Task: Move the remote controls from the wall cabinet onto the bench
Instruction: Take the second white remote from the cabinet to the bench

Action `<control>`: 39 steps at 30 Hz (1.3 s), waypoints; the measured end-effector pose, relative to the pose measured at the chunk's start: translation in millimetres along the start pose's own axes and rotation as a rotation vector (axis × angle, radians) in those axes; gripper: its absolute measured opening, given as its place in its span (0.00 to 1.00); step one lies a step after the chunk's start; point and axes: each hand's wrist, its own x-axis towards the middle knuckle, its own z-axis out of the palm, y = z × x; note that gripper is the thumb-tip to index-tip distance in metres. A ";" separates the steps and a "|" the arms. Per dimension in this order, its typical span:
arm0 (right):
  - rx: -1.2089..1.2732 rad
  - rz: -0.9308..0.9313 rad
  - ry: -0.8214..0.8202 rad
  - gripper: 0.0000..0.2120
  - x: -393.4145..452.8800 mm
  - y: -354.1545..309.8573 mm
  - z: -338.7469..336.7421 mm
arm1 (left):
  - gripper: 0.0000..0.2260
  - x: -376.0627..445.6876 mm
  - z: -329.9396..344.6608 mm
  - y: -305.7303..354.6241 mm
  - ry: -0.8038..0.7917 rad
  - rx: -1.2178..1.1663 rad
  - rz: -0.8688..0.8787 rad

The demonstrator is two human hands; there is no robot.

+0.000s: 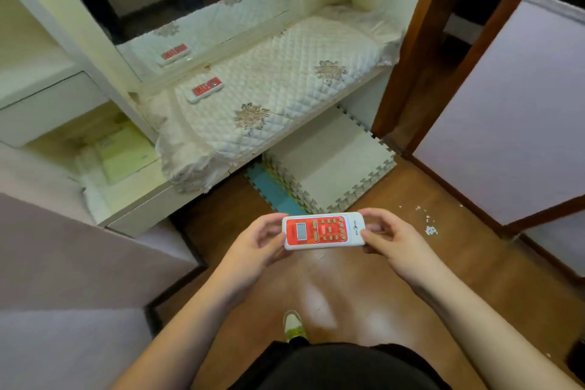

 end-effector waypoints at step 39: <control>-0.206 -0.087 -0.468 0.14 312.9 -125.2 24.7 | 0.11 189.8 -48.8 73.8 0.640 -0.320 0.018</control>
